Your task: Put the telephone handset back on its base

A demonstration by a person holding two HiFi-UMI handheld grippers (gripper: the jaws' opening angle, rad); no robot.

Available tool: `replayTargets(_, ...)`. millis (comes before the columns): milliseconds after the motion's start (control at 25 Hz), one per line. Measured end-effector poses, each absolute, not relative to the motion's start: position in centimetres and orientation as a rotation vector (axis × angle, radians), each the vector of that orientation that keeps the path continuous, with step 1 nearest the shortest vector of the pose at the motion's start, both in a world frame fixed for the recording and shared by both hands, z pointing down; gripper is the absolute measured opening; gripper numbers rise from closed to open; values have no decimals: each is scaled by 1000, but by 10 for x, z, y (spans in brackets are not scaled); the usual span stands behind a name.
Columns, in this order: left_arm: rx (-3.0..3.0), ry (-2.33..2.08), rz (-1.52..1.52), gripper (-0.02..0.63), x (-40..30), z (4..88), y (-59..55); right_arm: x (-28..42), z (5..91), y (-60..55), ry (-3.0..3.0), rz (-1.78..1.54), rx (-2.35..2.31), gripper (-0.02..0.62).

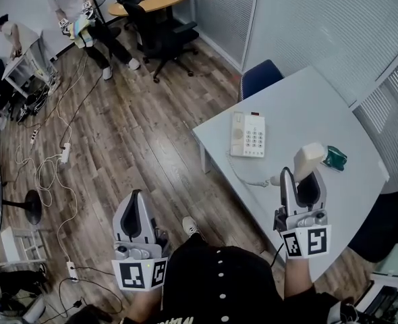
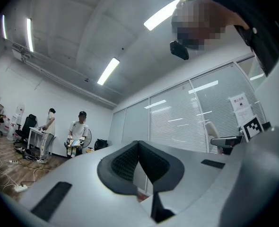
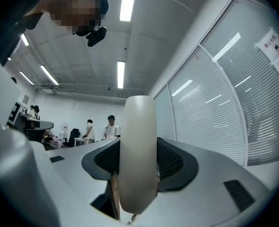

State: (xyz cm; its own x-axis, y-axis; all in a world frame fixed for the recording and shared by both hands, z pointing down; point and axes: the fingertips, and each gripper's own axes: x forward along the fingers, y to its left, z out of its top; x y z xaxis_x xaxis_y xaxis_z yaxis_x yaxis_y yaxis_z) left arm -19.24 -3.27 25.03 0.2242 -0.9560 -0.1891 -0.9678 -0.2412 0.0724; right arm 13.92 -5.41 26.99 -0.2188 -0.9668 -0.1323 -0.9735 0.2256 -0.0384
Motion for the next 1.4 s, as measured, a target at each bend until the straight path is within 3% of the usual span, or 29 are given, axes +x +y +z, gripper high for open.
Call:
replayTargets(1040,-2500,1759,359,14,-276,248,-130,69,262,-115,2228,153,-2033,239)
replayTargets(1400,-2586,1730,308,14,-251,272,-155,85,290,-126,2233,72,-2099,239)
